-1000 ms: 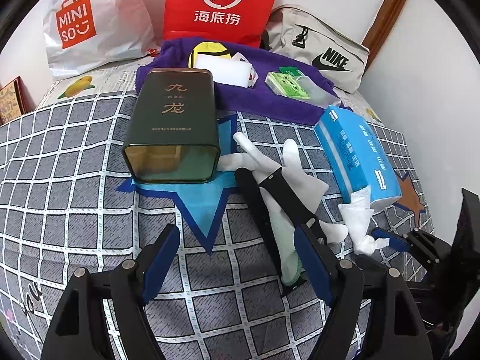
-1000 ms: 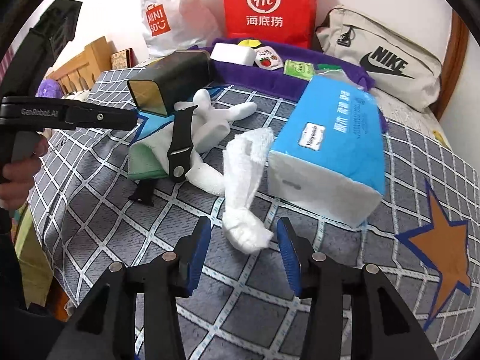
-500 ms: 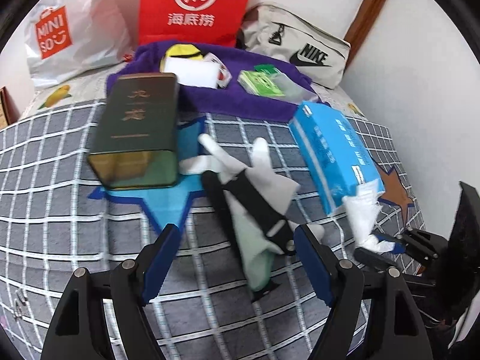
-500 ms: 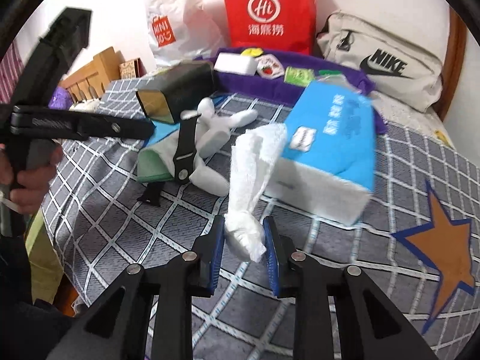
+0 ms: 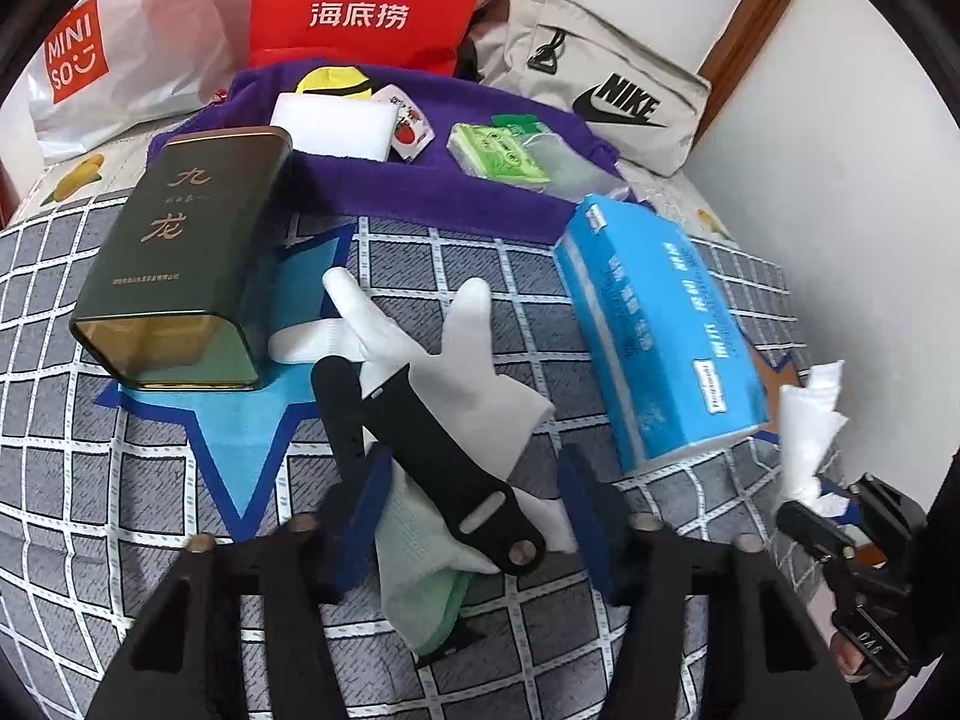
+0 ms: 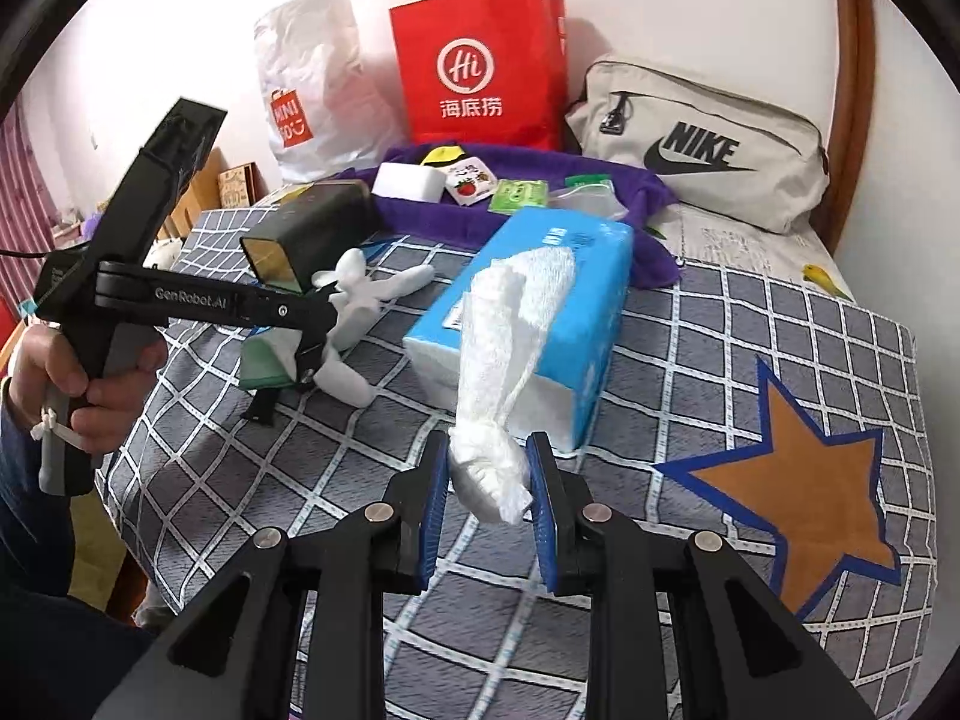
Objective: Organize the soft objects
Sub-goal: 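Hold the white cloth by the tissue pack with the right gripper while the left grasps the black strap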
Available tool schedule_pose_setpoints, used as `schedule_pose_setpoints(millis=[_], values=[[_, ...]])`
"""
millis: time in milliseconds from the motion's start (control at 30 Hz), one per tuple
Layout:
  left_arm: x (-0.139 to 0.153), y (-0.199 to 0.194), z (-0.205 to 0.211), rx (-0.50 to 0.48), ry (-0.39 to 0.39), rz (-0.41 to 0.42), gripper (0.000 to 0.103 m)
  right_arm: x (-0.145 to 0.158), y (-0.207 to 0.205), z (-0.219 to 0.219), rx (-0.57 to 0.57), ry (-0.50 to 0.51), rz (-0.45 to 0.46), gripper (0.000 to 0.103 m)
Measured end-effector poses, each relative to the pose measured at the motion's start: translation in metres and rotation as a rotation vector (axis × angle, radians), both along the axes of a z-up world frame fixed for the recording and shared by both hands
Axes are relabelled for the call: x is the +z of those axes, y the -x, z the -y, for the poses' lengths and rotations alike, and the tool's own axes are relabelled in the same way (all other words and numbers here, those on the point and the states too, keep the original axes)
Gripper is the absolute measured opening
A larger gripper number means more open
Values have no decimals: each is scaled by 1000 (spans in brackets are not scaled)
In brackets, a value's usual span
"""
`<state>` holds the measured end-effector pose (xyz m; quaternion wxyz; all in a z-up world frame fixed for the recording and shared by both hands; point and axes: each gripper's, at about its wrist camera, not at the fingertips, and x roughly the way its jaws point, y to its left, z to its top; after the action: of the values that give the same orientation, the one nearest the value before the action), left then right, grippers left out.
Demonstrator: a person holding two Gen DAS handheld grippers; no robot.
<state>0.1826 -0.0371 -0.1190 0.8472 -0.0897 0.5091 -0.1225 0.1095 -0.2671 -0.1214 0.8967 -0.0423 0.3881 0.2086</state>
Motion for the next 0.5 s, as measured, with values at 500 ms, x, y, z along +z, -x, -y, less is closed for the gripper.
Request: schedule_pose_setpoints(millis=[500], values=[[-8,-6,4,68,-109,-99,42,-6,-7,17,14,-35,-9,26]])
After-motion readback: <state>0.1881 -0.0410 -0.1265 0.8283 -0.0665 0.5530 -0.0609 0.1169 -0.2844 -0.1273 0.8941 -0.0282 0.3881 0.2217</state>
